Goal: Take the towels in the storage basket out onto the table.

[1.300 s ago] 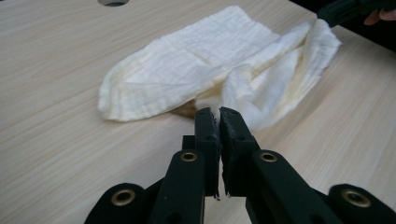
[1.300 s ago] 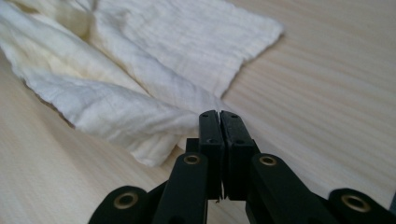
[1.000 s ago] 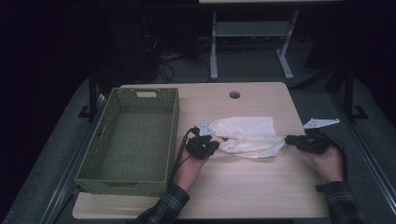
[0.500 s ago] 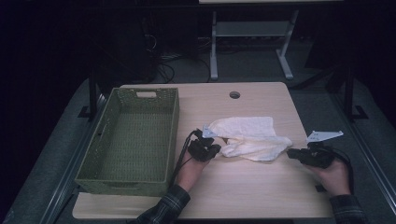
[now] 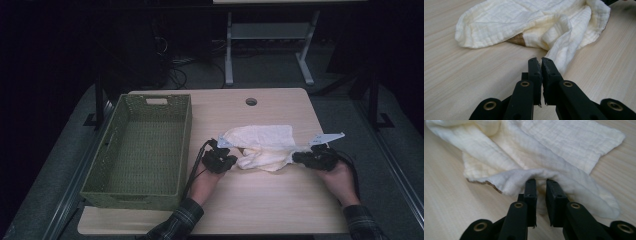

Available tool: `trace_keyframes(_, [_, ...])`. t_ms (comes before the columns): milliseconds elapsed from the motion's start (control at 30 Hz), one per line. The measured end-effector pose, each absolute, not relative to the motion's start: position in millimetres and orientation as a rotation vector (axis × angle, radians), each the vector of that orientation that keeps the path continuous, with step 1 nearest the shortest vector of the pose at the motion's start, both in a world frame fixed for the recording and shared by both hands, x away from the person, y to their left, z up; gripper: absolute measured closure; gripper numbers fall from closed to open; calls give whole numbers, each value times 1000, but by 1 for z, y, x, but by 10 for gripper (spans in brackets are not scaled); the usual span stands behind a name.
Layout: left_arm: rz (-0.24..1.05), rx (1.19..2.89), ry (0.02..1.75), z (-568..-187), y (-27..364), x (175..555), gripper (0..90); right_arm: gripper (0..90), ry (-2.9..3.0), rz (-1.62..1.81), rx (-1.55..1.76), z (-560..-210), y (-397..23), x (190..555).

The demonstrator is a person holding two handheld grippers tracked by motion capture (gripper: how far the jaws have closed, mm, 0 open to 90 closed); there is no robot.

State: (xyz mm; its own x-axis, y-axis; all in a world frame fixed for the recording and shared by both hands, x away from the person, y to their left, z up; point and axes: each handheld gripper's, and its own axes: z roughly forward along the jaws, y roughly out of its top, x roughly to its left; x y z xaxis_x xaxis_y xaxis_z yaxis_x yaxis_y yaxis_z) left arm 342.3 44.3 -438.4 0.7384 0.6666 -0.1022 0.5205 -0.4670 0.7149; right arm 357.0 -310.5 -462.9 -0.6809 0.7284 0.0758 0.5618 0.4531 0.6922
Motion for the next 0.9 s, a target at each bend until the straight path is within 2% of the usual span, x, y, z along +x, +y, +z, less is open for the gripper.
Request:
trace_keyframes(233, [240, 2171, 897, -439, 45, 343, 860, 714, 2476, 1037, 1154, -470, -317, 358])
trace_keyframes(267, [239, 2170, 898, -439, 45, 343, 860, 720, 2480, 1045, 1154, -471, -318, 358])
trace_keyframes(367, [237, 2169, 897, -439, 45, 343, 860, 837, 2479, 1066, 1166, -472, -319, 355])
trace_keyframes(433, [235, 2165, 898, -438, 45, 342, 860, 869, 2491, 1052, 1153, -471, -318, 354])
trace_keyframes(567, [240, 2133, 898, -430, 48, 340, 860, 876, 2493, 1022, 1143, -466, -319, 351])
trace_keyframes(900, [238, 2076, 884, -406, 55, 320, 861, 878, 2393, 1128, 1151, -440, -355, 322])
